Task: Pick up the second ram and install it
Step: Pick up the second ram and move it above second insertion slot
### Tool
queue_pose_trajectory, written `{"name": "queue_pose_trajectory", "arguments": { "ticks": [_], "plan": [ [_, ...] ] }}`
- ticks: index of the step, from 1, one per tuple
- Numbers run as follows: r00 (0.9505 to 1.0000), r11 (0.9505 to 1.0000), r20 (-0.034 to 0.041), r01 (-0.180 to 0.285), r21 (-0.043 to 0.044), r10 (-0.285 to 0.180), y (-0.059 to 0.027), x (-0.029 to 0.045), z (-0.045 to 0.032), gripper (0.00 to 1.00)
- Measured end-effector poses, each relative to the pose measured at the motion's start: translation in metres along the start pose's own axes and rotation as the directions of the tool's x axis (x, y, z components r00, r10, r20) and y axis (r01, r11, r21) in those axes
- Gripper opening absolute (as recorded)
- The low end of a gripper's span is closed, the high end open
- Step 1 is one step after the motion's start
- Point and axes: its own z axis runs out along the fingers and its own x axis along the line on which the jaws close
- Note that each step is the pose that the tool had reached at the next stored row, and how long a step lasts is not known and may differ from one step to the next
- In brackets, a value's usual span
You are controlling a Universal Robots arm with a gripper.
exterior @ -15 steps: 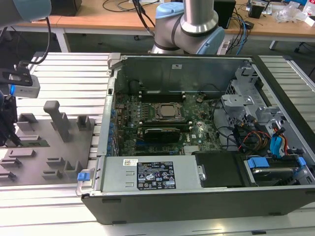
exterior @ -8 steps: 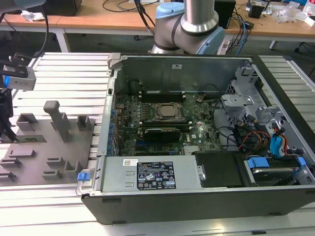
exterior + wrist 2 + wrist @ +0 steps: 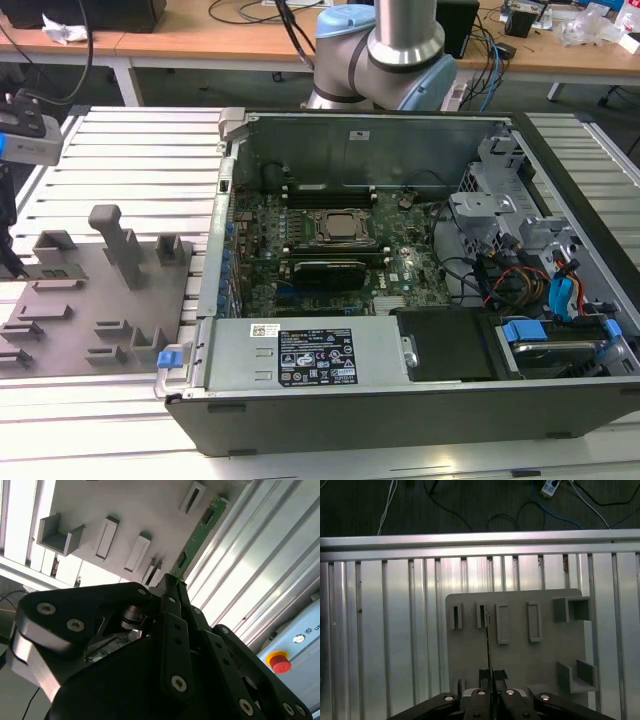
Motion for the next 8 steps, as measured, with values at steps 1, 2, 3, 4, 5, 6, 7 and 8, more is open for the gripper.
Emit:
{"name": "queue_pose_trajectory", "arguments": {
  "ticks": [1,2,3,4,5,6,7,8],
  "plan": [
    [1.0000,1.0000,0.0000,0.000,0.0000,0.000,0.0001,0.0000,-0.0015,0.13],
    [1.0000,1.0000,-0.0001,0.000,0.0000,0.000,0.0001,-0.0001,-0.0029,0.13],
    [1.0000,1.0000,0.0000,0.000,0.0000,0.000,0.0002,-0.0001,-0.0051,0.13],
    [1.0000,1.0000,0.0000,0.000,0.0000,0.000,0.0003,-0.0002,-0.0069,0.13],
    [1.0000,1.0000,-0.0001,0.000,-0.0001,0.000,0.0004,-0.0002,-0.0082,0.13],
    [1.0000,1.0000,0.0000,0.000,0.0000,0.000,0.0005,-0.0003,-0.0104,0.13],
    [1.0000,1.0000,0.0000,0.000,0.0000,0.000,0.0006,-0.0003,-0.0128,0.13],
    [1.0000,1.0000,0.0000,0.000,0.0000,0.000,0.0007,-0.0004,-0.0156,0.13]
  ]
}}
